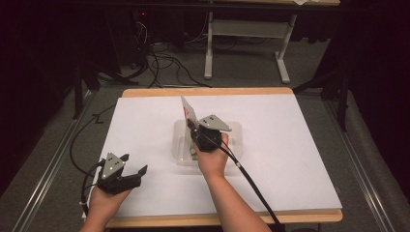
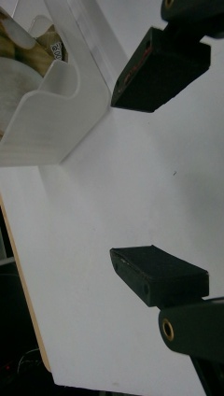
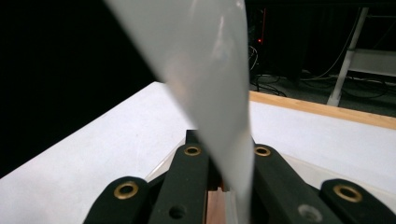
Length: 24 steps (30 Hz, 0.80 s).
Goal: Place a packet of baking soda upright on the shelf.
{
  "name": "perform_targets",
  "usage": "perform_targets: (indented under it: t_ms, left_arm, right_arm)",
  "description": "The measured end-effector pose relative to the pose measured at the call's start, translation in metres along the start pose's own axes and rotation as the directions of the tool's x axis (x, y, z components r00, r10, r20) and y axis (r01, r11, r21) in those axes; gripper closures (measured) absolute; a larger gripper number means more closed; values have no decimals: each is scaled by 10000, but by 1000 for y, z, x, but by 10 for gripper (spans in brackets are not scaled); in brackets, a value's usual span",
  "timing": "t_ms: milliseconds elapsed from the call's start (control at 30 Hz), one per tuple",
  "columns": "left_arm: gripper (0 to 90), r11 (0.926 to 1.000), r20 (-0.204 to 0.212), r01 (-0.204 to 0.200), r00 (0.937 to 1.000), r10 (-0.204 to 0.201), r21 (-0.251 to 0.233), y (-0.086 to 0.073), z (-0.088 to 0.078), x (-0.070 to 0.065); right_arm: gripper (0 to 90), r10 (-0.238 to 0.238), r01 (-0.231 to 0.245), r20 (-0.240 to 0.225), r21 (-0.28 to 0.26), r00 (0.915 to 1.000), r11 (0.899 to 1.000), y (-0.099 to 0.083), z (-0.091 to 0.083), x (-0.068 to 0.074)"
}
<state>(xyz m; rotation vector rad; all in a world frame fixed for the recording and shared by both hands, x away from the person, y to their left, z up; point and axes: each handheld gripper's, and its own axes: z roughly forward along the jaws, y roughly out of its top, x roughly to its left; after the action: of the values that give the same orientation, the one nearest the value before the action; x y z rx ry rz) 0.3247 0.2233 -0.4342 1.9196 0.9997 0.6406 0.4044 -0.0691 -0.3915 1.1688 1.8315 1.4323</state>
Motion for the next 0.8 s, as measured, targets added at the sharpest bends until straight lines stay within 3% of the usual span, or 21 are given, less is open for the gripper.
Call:
perform_targets:
  t_ms: [800]
  left_arm:
    - [232, 10000, 21, -64, 10000, 64, 47, 0, 1, -1]
  right_arm:
    - [900, -56, 57, -191, 57, 9998, 10000, -33, -9, 6]
